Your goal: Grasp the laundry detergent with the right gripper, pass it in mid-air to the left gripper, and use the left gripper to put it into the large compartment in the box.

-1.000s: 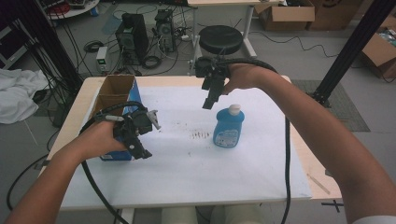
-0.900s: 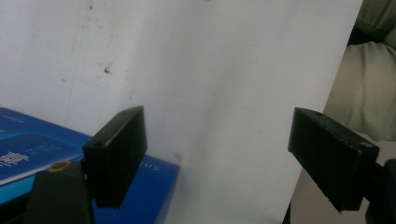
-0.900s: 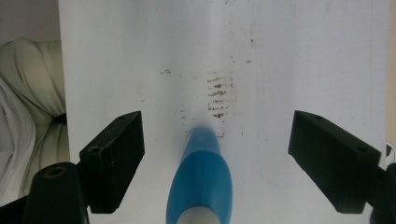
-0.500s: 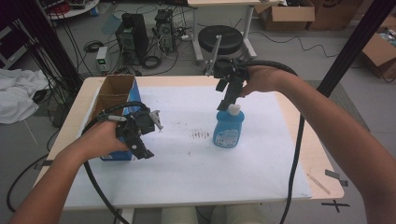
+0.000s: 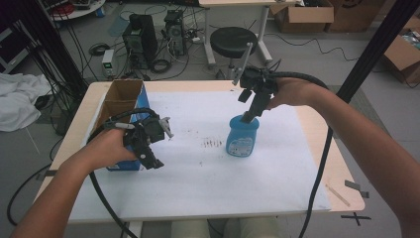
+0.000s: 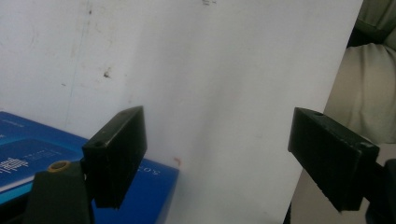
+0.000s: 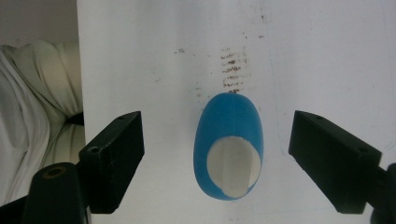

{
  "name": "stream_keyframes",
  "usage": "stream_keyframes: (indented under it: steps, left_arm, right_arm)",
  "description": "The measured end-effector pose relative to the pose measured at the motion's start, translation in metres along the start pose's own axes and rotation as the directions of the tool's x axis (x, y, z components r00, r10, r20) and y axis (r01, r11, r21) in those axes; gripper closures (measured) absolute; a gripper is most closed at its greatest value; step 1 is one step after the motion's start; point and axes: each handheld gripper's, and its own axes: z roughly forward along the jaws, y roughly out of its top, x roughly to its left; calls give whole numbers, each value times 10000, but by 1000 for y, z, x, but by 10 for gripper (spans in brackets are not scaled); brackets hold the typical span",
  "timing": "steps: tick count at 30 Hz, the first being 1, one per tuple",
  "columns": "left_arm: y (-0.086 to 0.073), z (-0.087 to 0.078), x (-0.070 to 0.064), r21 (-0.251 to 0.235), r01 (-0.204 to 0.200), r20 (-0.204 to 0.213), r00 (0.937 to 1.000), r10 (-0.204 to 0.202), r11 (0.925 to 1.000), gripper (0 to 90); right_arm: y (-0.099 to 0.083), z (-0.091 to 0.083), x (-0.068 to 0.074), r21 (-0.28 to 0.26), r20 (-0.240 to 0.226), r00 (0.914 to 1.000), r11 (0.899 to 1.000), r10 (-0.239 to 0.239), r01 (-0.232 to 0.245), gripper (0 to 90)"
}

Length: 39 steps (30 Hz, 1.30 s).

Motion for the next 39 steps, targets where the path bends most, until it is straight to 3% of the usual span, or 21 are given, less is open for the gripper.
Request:
stream_keyframes:
  steps: [21,39]
  left_arm:
    - [3,6,0,74,43,79,10000,-44,10000,202]
    - [9,10,4,128,41,177,9998,-43,9999,201]
  right_arm:
    - [-47,0,1,-386,333,9975,9974,629,-616,180]
    - [-81,15,3,-1612,410,9964,9847,743,-668,183]
